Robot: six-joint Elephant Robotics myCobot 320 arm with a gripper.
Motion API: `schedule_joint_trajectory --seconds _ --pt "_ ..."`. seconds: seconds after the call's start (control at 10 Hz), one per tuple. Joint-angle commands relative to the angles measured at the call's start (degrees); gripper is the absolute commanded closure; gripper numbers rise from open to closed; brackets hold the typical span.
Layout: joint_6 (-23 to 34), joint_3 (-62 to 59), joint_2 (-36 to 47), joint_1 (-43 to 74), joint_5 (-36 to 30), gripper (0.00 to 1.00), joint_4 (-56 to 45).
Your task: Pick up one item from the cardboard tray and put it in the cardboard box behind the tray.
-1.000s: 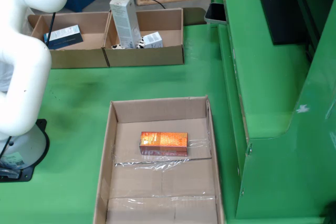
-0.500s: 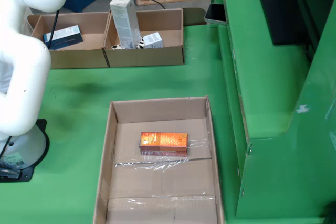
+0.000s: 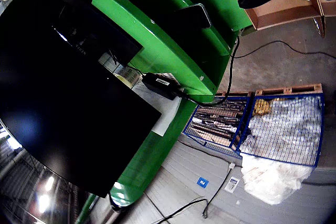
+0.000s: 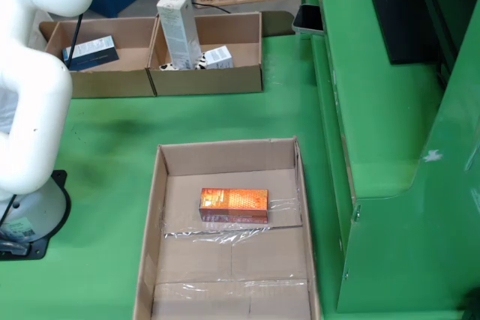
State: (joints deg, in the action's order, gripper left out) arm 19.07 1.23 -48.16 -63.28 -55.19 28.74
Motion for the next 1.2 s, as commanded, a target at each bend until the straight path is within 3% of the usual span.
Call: schedule_joint_trajectory --seconds 0.0,0.2,0.3,0.5,0.6,0.9,1.1 --pt "-11.5 -1.2 7.2 8.2 -16.6 0.0 -3.8" --pt "-15.7 -1.2 9.8 11.7 -27.9 0.0 -9.5" --pt "-15.7 -1.2 9.8 11.7 -27.9 0.0 -9.5" --pt "-19.0 -1.2 14.3 17.3 -42.8 0.0 -19.9" --pt "-19.5 -1.2 16.1 19.0 -46.4 0.0 -23.7" --pt "-19.6 -1.2 19.2 21.7 -51.0 0.0 -30.8" --pt "-20.7 -1.2 25.2 24.5 -52.9 0.0 -42.7"
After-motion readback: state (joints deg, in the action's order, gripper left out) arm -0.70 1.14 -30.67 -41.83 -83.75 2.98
